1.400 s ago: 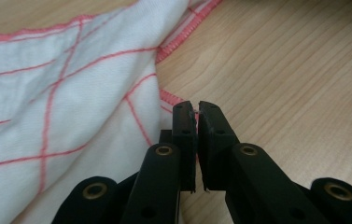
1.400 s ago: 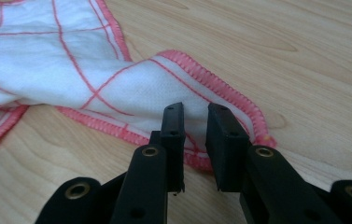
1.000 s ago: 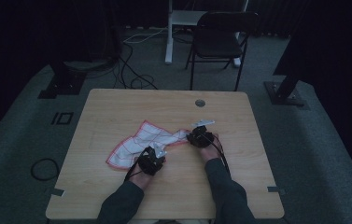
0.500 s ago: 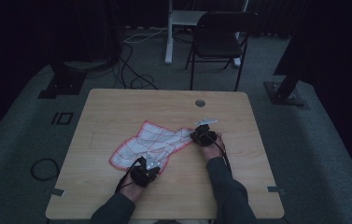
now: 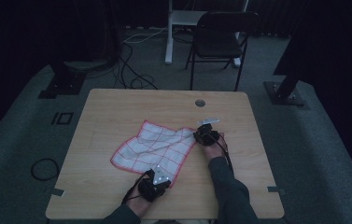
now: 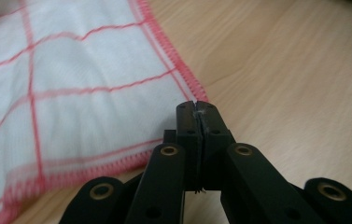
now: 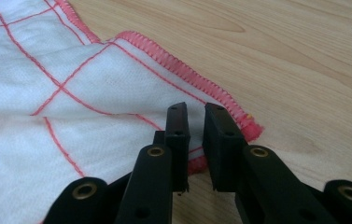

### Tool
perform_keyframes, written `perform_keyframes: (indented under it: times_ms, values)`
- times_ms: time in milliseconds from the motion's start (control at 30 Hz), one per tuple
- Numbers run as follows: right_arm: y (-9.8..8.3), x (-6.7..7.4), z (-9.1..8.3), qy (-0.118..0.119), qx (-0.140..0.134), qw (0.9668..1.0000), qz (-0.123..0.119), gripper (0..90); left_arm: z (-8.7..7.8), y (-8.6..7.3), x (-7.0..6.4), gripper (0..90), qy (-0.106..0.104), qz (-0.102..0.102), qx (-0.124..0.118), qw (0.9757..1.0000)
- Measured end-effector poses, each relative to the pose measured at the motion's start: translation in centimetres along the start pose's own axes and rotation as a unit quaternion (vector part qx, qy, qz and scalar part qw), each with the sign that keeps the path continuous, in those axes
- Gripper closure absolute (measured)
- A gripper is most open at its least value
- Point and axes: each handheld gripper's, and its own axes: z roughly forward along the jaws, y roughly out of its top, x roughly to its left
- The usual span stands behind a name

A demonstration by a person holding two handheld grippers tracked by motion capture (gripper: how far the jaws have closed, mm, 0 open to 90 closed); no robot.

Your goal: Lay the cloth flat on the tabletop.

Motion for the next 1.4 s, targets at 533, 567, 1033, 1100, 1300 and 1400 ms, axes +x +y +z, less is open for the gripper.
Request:
perform_keyframes:
  times_ms: [533, 567, 1033, 1100, 1300, 1400]
  values:
    - [-1.6, 6.9, -2.8, 0.069, -0.013, 0.9946, -0.077, 58.3, -1.9, 1.2, 2.9, 76.9, 0.039, -0.034, -0.037, 0.998]
    - [-1.8, 7.4, -2.9, 0.072, -0.01, 0.9937, -0.085, 57.9, -2.2, 1.3, 3.4, 76.9, 0.047, -0.038, -0.04, 0.9974]
    - [-3.6, 8.7, -3.1, 0.09, 0.001, 0.9899, -0.109, 54.5, -4.5, 1.8, 9.2, 76.5, 0.114, -0.08, -0.062, 0.9884]
    - [-3.8, 8.5, -3.2, 0.092, 0.0, 0.9898, -0.108, 54.7, -4.8, 1.7, 10.0, 76.5, 0.122, -0.09, -0.065, 0.9863]
    - [-4.2, 7.9, -3.6, 0.092, -0.001, 0.9897, -0.109, 55.0, -5.0, 1.4, 11.4, 76.5, 0.137, -0.102, -0.06, 0.9834]
    - [-4.4, 7.7, -3.8, 0.091, -0.001, 0.9897, -0.111, 55.1, -4.9, 1.1, 11.9, 76.5, 0.141, -0.109, -0.056, 0.9823]
